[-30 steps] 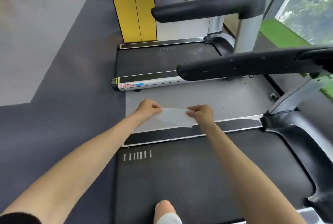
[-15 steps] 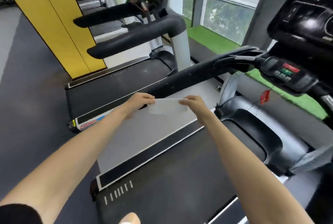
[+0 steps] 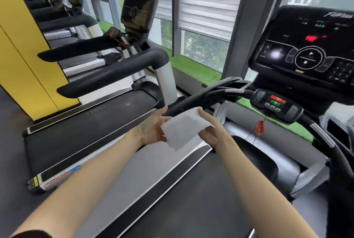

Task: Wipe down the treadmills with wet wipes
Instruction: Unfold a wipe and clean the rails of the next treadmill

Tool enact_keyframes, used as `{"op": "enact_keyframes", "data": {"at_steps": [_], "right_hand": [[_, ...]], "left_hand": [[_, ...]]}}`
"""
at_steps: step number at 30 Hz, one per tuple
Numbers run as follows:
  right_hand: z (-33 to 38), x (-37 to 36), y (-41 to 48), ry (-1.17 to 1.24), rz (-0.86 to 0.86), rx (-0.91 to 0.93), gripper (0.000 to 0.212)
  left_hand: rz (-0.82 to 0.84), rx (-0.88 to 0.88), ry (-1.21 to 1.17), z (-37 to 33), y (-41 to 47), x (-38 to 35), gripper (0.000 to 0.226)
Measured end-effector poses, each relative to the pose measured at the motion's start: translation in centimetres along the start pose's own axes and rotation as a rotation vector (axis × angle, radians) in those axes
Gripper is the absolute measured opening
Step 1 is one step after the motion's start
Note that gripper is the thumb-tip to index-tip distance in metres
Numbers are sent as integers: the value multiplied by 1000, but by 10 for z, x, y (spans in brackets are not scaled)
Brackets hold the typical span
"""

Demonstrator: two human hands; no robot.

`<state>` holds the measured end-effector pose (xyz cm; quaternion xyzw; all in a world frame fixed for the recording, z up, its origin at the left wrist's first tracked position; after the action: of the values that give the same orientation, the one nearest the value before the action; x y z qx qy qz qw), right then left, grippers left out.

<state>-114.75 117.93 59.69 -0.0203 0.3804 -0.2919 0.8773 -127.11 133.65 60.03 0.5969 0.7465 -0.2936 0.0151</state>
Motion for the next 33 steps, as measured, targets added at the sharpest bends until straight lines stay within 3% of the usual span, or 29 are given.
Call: {"op": "enact_keyframes", "data": {"at_steps": [4,7,10,14,19,24,27,30,33], "right_hand": [[-11,3,60,212,-111,-13,62],[-22,14,107,495,-190,-1,70],[-31,25,139,315,-205,-86,72],[-15,42,160,-141,-194,-128,38],[19,68,180,-360,-224,-152,39],[46,106,204,-397,-201,-207,40],[70,131,229,-436,-205,-183,41],[102,152,255,-462,-204,-164,39],[129,173,277,-468,-213,-168,32]], "left_hand": [[9,-14,79,-20,50,27,19],[-55,-38,10,-35,87,54,29],[-70,16,87,-41,121,71,29],[19,115,182,-44,156,73,36],[79,211,274,-56,201,63,40],[9,151,371,-62,252,53,30],[43,107,351,-67,282,49,24],[-14,56,295,-73,314,41,31],[-60,-5,271,-80,339,28,23]]}}
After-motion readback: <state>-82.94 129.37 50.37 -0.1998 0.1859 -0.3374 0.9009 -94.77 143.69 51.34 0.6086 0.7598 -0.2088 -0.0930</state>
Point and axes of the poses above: each hand's wrist, its own y-axis towards the middle knuckle, its own x-axis out of the back of the hand, z = x × y, the point moved 2 cm from there along y, towards the middle knuckle
